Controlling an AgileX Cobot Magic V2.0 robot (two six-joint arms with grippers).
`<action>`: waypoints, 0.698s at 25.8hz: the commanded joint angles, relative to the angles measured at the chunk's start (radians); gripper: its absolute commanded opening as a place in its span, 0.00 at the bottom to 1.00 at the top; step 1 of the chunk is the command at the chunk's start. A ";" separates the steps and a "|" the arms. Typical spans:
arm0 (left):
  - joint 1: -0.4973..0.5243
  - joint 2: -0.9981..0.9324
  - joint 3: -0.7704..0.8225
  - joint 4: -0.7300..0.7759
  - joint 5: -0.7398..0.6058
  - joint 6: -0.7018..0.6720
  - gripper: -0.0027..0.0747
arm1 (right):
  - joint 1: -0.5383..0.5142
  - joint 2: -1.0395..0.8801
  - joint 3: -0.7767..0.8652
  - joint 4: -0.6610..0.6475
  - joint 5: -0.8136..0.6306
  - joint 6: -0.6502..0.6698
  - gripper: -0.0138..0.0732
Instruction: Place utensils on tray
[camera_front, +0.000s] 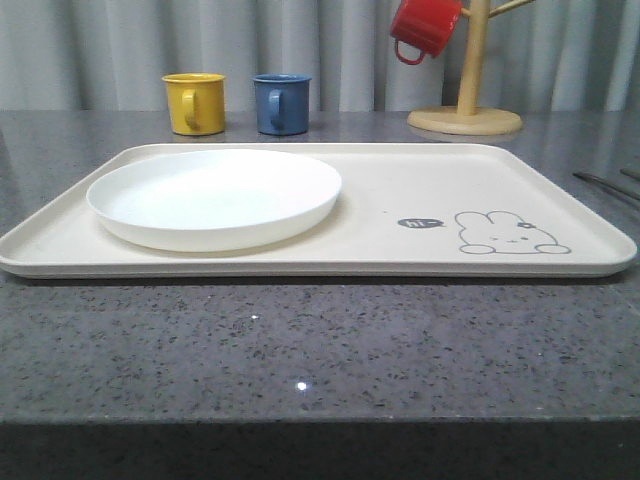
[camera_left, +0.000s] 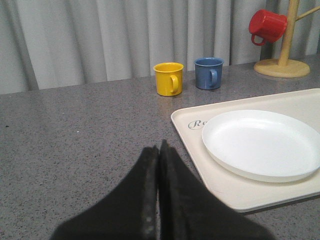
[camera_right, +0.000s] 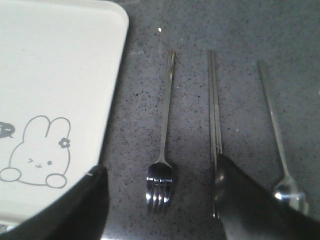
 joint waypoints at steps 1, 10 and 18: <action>0.000 0.014 -0.025 -0.011 -0.074 -0.010 0.01 | -0.003 0.095 -0.075 0.002 -0.058 -0.005 0.56; 0.000 0.014 -0.025 -0.011 -0.074 -0.010 0.01 | -0.003 0.342 -0.183 0.005 -0.076 -0.005 0.49; 0.000 0.014 -0.025 -0.011 -0.074 -0.010 0.01 | -0.003 0.486 -0.223 0.005 -0.086 -0.005 0.49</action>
